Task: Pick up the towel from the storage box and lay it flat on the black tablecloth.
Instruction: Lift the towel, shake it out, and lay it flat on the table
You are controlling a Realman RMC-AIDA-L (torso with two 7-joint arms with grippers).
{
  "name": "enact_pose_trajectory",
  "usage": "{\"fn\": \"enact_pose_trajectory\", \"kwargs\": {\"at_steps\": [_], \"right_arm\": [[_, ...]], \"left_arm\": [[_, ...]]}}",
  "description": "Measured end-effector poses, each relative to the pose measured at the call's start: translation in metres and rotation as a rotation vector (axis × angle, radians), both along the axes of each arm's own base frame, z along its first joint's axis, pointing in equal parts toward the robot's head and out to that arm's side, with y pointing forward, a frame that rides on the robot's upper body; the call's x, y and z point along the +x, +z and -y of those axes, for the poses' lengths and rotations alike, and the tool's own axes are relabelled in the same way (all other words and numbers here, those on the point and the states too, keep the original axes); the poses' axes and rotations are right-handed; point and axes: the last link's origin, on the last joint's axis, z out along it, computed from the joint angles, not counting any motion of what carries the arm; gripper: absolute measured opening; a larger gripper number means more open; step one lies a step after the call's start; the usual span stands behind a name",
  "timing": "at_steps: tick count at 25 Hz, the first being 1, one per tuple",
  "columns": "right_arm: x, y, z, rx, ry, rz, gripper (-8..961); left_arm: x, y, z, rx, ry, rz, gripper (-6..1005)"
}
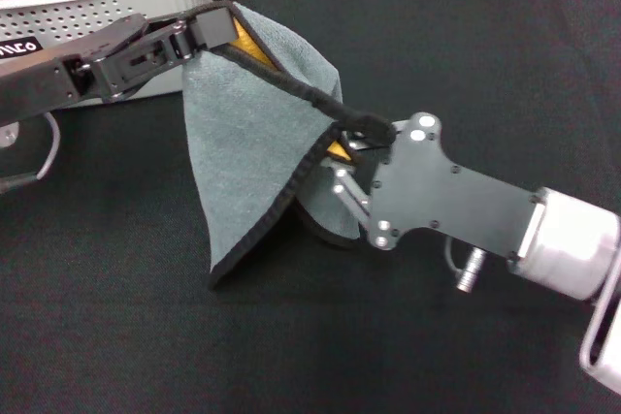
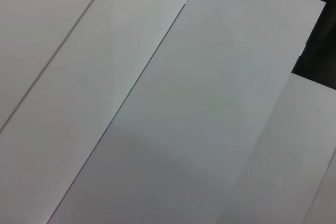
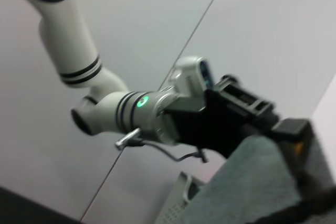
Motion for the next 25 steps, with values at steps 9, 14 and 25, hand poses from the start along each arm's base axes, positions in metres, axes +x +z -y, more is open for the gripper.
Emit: {"fn": "enact_pose_trajectory", "kwargs": {"at_steps": [9,14,25], "right_arm": [[0.013,0.020,0.007,0.033,-0.022,-0.085,32],[0.015,0.025,0.006,0.044,-0.026,-0.095,34],[0.020,0.040,-0.002,0.047,-0.064,-0.137,39]], "left_arm": [[-0.006,0.005,0.002,0.000,0.009,-0.025,24],[-0.011,0.003,0.003,-0.032,0.006,-0.082,23],[-0.017,-0.001,0.007,-0.036,-0.007,-0.131,23]]}}
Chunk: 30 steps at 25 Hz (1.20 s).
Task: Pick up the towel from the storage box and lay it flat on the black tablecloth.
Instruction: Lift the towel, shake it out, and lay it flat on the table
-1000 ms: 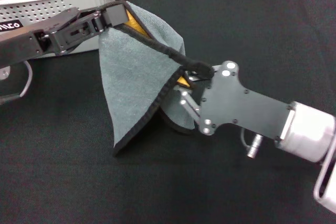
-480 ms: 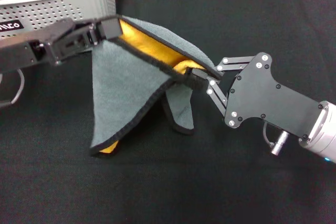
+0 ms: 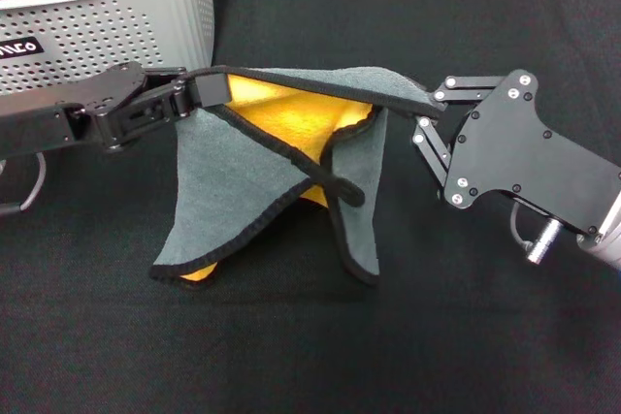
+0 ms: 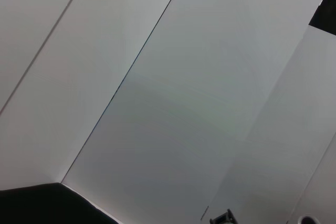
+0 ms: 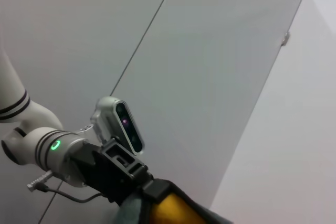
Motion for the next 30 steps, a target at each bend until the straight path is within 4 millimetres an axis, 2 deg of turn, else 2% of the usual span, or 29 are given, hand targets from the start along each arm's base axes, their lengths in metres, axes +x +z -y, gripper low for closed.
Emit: {"fn": "enact_pose_trajectory", "kwargs": {"at_steps": [22,27,30], "right_arm": [[0.010,-0.006,0.001,-0.066,-0.058,-0.001,48],[0.012,-0.007,0.002,-0.074,-0.060,0.000,140],[0.013,-0.007,0.003,-0.075,-0.057,-0.002,142]], "left_arm": [[0.008,0.003,-0.007,0.022,-0.016,0.029,23],[0.009,0.002,-0.007,0.022,-0.015,0.032,24],[0.009,0.002,-0.007,0.022,-0.014,0.032,24]]}}
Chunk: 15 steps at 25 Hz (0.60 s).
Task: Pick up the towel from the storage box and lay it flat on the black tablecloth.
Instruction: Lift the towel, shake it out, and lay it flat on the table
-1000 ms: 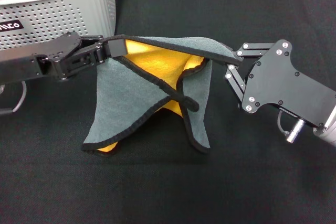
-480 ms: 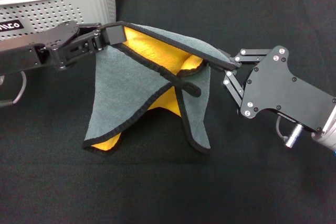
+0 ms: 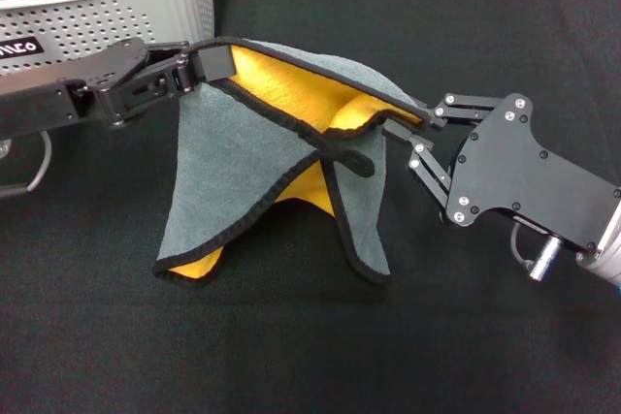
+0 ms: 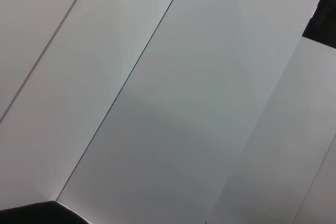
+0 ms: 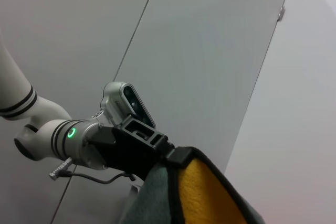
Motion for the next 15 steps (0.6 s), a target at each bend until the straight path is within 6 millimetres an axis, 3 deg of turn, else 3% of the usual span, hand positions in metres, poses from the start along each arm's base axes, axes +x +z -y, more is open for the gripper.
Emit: {"fn": "enact_pose_trajectory", "kwargs": {"at_steps": [15], "right_arm": [[0.009,0.011,0.010,-0.007,0.016,-0.069,146]], "left_arm": [[-0.003,-0.001,0.002,-0.005,0.013,0.004,23]]}}
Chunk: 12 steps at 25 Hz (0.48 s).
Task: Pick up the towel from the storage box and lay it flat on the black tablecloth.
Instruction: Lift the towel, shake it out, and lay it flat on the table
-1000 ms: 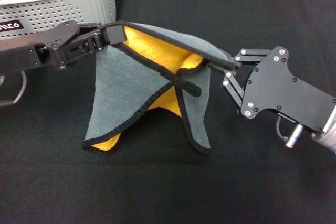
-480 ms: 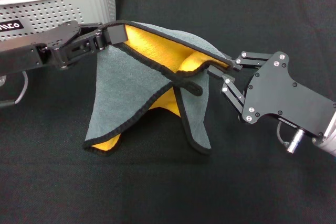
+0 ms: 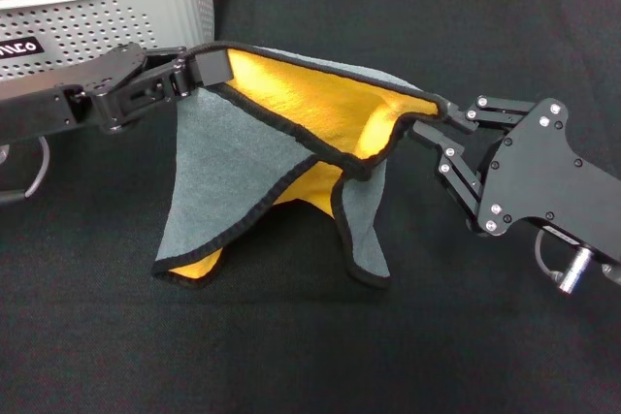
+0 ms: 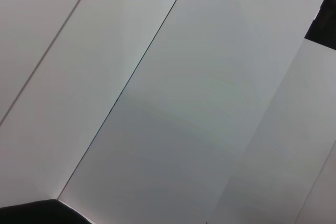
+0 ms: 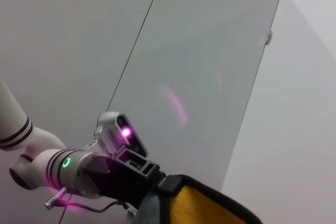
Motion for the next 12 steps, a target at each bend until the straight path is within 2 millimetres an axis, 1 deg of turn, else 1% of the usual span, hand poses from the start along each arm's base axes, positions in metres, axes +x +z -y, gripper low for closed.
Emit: {"fn": "enact_pose_trajectory", "kwargs": {"at_steps": [12], "right_arm": [[-0.0001,0.0031,0.0038,-0.003,0.017,-0.027,149]], "left_arm": [[-0.0004,-0.0026,0.0021,-0.011,0.001,0.002,24]]}}
